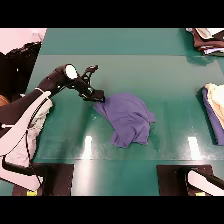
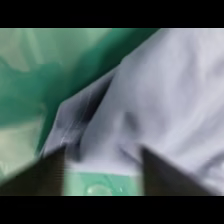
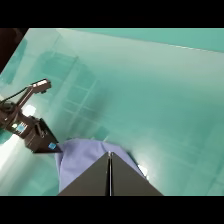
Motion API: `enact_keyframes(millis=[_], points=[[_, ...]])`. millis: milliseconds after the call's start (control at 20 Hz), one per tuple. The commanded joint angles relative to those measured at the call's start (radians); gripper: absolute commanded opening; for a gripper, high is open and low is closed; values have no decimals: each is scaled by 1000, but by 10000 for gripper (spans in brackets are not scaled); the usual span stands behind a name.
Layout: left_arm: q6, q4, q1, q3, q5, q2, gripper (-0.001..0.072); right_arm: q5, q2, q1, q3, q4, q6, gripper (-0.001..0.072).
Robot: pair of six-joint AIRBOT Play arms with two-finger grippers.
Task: Fold the shirts.
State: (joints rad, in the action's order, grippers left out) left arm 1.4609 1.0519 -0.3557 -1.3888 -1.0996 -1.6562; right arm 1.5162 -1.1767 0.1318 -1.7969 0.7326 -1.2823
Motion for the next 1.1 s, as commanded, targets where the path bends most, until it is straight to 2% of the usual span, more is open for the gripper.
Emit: enact_keyframes(millis=[0,50,100,150,250,400,450,500,550,700,800,1000,1050], points=[[-30,-53,4,0,11,-26,185,14,3,0,26,3,0,18],[-31,-53,4,0,13,-26,127,14,7,0,57,3,-1,18],[-30,-52,5,0,17,-26,126,13,15,0,102,3,-1,17],[-32,-45,8,-1,14,-24,29,14,24,0,158,4,-1,17],[-28,-7,20,-29,-6,-19,27,14,44,0,291,20,-1,17],[-29,21,45,-136,-88,-19,27,10,67,-33,550,191,-10,32],[-29,33,45,-170,-103,-19,27,10,66,-52,642,213,-11,220],[-29,37,45,-199,-108,-19,27,-8,58,-77,745,198,-11,455],[-28,36,45,-219,-108,-19,28,-33,43,-109,832,172,-11,467],[-28,40,45,-230,-113,-19,28,-203,-30,-246,1032,97,-6,444],[-29,41,45,-230,-125,-19,28,-308,-96,-333,1076,16,25,444],[-29,44,45,-231,-147,-19,28,-393,-210,-425,1078,-146,95,440],[-29,45,45,-230,-147,-19,28,-401,-224,-426,1078,-166,108,381]])
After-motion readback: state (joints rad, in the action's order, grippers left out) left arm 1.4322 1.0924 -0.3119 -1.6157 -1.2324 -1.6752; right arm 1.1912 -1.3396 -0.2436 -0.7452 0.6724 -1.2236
